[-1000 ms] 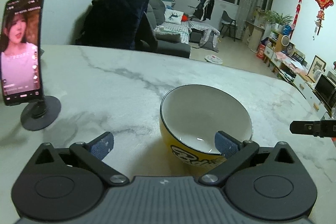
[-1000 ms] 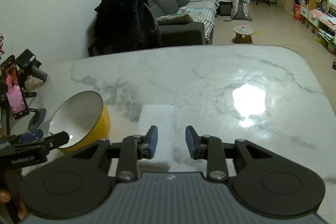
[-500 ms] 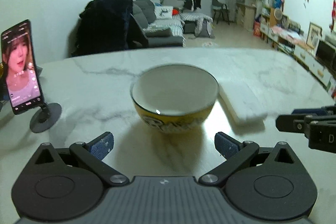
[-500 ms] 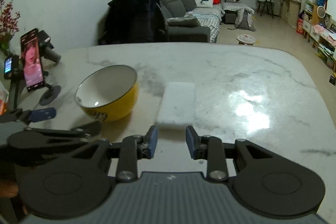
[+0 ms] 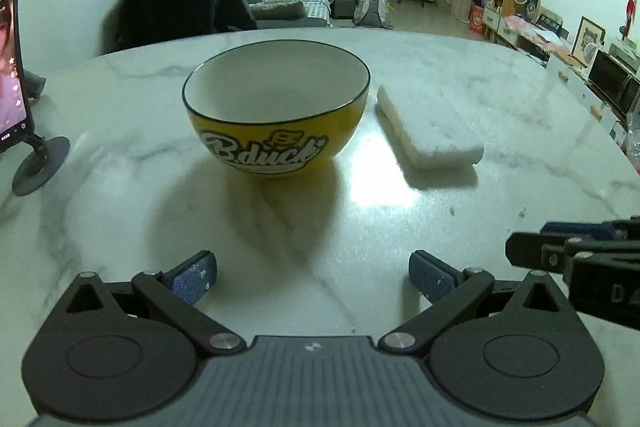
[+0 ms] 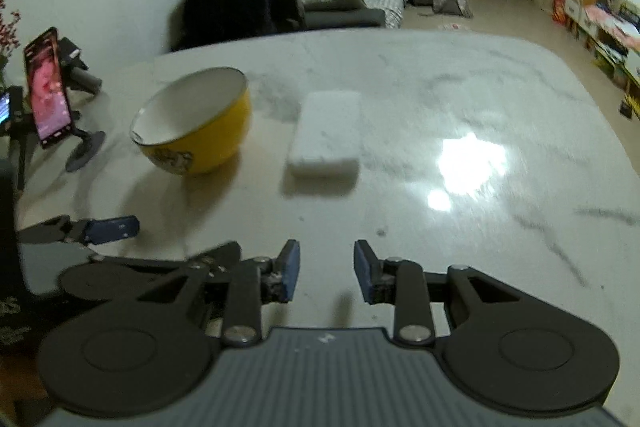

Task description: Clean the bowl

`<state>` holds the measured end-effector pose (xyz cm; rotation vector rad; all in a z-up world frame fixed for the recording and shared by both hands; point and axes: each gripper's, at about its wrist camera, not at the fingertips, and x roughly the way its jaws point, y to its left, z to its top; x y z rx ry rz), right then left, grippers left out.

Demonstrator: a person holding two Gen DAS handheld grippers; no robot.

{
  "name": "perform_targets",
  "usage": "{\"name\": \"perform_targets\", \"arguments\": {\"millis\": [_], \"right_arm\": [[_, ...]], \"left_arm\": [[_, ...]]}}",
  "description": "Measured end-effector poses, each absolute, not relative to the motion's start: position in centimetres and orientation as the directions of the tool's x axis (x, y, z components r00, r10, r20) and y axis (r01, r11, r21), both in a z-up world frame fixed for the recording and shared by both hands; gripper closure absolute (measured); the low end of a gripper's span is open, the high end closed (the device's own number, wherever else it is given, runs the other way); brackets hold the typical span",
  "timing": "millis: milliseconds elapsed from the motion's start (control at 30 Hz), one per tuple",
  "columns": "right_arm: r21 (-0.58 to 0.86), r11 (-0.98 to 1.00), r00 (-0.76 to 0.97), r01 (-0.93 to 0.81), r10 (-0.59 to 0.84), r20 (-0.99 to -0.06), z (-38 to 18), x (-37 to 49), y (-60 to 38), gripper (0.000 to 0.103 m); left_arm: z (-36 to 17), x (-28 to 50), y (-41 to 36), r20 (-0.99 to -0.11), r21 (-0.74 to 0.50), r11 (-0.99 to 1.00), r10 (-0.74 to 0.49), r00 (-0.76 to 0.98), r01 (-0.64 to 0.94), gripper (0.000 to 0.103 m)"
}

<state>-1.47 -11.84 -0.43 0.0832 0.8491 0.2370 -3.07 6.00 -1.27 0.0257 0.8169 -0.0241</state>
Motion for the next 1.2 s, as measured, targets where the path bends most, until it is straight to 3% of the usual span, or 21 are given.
{"name": "perform_targets", "arguments": {"millis": [267, 367, 1200], "right_arm": [[0.131, 0.979, 0.644, -0.158, 0.203, -0.737, -1.5, -1.4, -12.2, 0.068], [0.138, 0.978, 0.648, -0.157, 0.207, -0.733, -1.5, -1.4, -12.2, 0.063], [0.156, 0.978, 0.652, -0.141, 0.21, -0.728, -1.4, -1.3, -12.2, 0.063]], "left_arm": [[-1.4, -2.6, 6.0, -0.74, 0.007, 1.0, -0.006, 0.672, 0.017, 0.001], [-0.9, -2.5, 5.7, -0.761, 0.009, 1.0, 0.0, 0.649, 0.01, 0.001], [-0.1, -2.6, 5.5, -0.78, 0.01, 1.0, 0.011, 0.626, -0.005, 0.001]]}}
